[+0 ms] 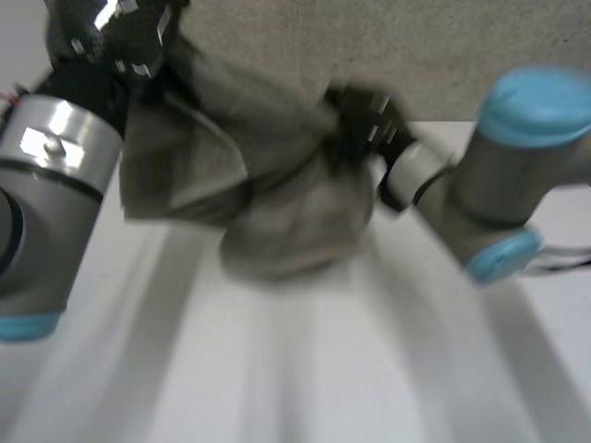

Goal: Fold the towel.

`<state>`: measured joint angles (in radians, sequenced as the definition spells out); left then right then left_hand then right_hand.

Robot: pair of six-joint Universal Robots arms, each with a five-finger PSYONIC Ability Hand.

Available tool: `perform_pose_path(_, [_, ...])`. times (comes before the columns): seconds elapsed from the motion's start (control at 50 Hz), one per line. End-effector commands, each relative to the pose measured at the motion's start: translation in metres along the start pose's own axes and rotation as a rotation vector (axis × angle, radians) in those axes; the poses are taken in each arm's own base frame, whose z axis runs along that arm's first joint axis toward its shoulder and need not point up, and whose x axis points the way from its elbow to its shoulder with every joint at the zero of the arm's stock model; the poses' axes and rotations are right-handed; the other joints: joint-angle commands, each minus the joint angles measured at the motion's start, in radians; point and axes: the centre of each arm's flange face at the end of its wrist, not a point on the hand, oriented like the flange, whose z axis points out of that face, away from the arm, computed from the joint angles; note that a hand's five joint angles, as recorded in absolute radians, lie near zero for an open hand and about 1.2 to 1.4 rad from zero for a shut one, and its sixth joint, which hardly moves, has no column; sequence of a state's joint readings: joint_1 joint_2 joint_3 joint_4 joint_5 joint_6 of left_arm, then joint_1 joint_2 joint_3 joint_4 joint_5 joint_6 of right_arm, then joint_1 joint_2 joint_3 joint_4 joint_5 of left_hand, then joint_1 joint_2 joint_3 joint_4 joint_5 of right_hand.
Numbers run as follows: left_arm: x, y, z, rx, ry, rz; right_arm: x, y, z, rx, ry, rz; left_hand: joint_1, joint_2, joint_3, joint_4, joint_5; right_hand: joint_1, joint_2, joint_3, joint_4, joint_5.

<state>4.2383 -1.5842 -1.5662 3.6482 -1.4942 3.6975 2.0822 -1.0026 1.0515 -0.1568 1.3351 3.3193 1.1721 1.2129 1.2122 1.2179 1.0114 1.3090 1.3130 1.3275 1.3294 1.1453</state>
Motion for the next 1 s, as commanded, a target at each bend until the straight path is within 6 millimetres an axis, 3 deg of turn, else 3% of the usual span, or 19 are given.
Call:
perform_pose_path(0.02, [-0.018,-0.022,0.019,0.122,-0.073,-0.163,-0.005,-0.114,-0.014,0.393,0.029,-0.296,0.224,0.183,0.184,0.178,0.21,0.087,0.083,0.069,0.067,0.076])
perform_pose_path(0.12, [-0.015,-0.015,0.012,0.089,-0.063,-0.278,-0.009,-0.099,-0.029,0.265,-0.024,-0.287,0.224,0.183,0.184,0.178,0.21,0.087,0.083,0.069,0.067,0.076])
perform_pose_path(0.16, [-0.003,0.003,-0.002,0.018,-0.031,-0.311,-0.01,-0.087,-0.033,0.19,-0.043,-0.279,0.224,0.183,0.184,0.178,0.21,0.087,0.083,0.069,0.067,0.076])
perform_pose_path(0.2, [0.004,0.014,-0.01,-0.023,-0.014,-0.313,-0.009,-0.062,-0.042,0.022,-0.074,-0.251,0.224,0.183,0.184,0.178,0.21,0.087,0.083,0.069,0.067,0.076])
perform_pose_path(0.22, [0.011,0.026,-0.02,-0.072,0.004,-0.313,-0.009,-0.062,-0.042,0.021,-0.074,-0.251,0.224,0.183,0.184,0.178,0.21,0.087,0.083,0.069,0.067,0.076])
perform_pose_path(0.26, [0.017,0.038,-0.029,-0.121,0.019,-0.315,-0.001,-0.022,-0.051,-0.221,-0.094,-0.224,0.224,0.183,0.184,0.178,0.21,0.087,0.083,0.069,0.067,0.076])
perform_pose_path(0.28, [0.024,0.048,-0.04,-0.17,0.037,-0.322,-0.001,-0.022,-0.051,-0.223,-0.094,-0.224,0.224,0.183,0.184,0.178,0.21,0.087,0.083,0.069,0.067,0.076])
perform_pose_path(0.3, [0.024,0.048,-0.04,-0.171,0.037,-0.322,0.005,-0.006,-0.056,-0.331,-0.1,-0.235,0.224,0.183,0.184,0.178,0.21,0.087,0.083,0.069,0.067,0.076])
perform_pose_path(0.32, [0.031,0.057,-0.05,-0.217,0.057,-0.326,0.005,-0.006,-0.057,-0.332,-0.1,-0.235,0.224,0.183,0.184,0.178,0.21,0.087,0.083,0.069,0.067,0.076])
perform_pose_path(0.4, [0.045,0.078,-0.069,-0.32,0.102,-0.332,0.018,0.029,-0.075,-0.615,-0.148,-0.379,0.224,0.183,0.184,0.178,0.21,0.087,0.083,0.069,0.067,0.076])
perform_pose_path(0.44, [0.061,0.093,-0.082,-0.396,0.147,-0.338,0.018,0.042,-0.079,-0.696,-0.193,-0.425,0.224,0.183,0.184,0.178,0.21,-0.003,-0.007,-0.021,-0.023,-0.014])
perform_pose_path(0.48, [0.066,0.1,-0.086,-0.425,0.161,-0.34,0.022,0.056,-0.076,-0.754,-0.193,-0.434,0.224,0.183,0.184,0.178,0.21,-0.77,-0.774,-0.789,-0.791,-0.781])
perform_pose_path(0.5, [0.07,0.106,-0.087,-0.448,0.17,-0.341,0.022,0.056,-0.076,-0.755,-0.192,-0.434,0.224,0.183,0.184,0.178,0.21,-0.775,-0.779,-0.793,-0.795,-0.786])
perform_pose_path(0.52, [0.07,0.106,-0.087,-0.448,0.171,-0.341,0.025,0.06,-0.074,-0.761,-0.163,-0.427,0.224,0.183,0.184,0.178,0.21,-1.068,-1.072,-1.087,-1.089,-1.079])
perform_pose_path(0.64, [0.071,0.115,-0.085,-0.475,0.17,-0.341,0.033,0.067,-0.066,-0.663,-0.084,-0.399,0.224,0.183,0.184,0.178,0.21,-1.135,-1.138,-1.153,-1.155,-1.145])
perform_pose_path(0.7, [0.069,0.114,-0.081,-0.467,0.163,-0.342,0.033,0.06,-0.069,-0.621,-0.064,-0.396,0.224,0.183,0.184,0.178,0.21,-1.135,-1.138,-1.153,-1.155,-1.145])
perform_pose_path(0.74, [0.067,0.114,-0.079,-0.461,0.156,-0.339,0.027,0.039,-0.079,-0.531,-0.036,-0.394,0.224,0.183,0.184,0.178,0.21,-1.135,-1.138,-1.153,-1.155,-1.145])
perform_pose_path(0.86, [0.053,0.117,-0.069,-0.446,0.11,-0.331,0.018,0.028,-0.099,-0.491,-0.027,-0.364,0.224,0.183,0.184,0.178,0.21,-1.135,-1.138,-1.153,-1.155,-1.145])
perform_pose_path(1.0, [0.042,0.124,-0.061,-0.447,0.072,-0.325,0.018,0.013,-0.141,-0.495,0.02,-0.346,0.224,0.183,0.184,0.178,0.21,-1.135,-1.138,-1.153,-1.155,-1.145])
